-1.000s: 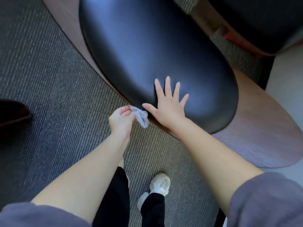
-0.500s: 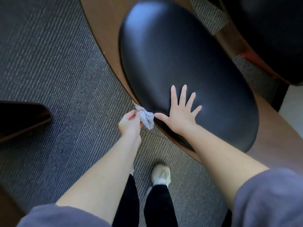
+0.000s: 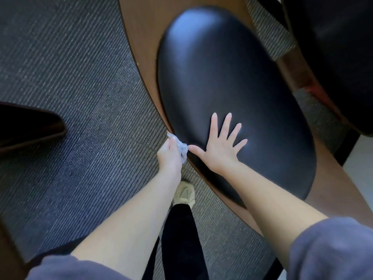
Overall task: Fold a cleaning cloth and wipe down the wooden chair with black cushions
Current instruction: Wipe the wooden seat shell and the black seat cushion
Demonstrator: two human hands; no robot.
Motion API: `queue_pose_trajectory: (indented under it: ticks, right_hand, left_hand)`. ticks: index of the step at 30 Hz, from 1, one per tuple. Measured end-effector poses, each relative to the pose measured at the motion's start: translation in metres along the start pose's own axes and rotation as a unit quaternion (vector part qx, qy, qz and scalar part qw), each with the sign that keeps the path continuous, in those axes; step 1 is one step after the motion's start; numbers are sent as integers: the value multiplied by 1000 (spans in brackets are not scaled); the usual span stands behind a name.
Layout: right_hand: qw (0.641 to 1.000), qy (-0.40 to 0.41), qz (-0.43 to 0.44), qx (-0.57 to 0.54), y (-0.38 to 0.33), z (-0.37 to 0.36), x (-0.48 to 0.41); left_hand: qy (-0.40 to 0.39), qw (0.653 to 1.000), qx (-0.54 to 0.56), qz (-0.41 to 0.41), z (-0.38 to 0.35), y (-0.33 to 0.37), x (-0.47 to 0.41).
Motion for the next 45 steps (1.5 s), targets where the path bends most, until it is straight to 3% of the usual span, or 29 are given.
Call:
queue_pose_trajectory:
  ticks: [9, 21, 32, 39, 45]
  right_hand:
    - [998, 5, 57, 32, -4, 8, -11]
    - [989, 58, 133, 29, -41, 55, -56]
    - [994, 60, 82, -45, -87, 118, -97]
    - [992, 34, 35, -116, -104, 153, -119]
    - [990, 16, 10, -139, -108, 167, -129]
  left_hand:
    - [33, 992, 115, -44, -19, 24, 2]
    - [75, 986, 6, -152, -12, 122, -20]
    - [162, 945, -131, -250, -11, 272, -22]
    - [221, 877, -259, -339, -26, 373, -13]
    - [272, 767, -390, -430, -61, 449, 10]
Point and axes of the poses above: each hand's wrist, its own x-axis away from the middle knuckle, its own z-axis out of the back of the hand, y = z × x, the point moved 10 cm from there along -x, towards the middle knuckle, and after that the axes turned 1 degree about -y, right-handed, at the moved point
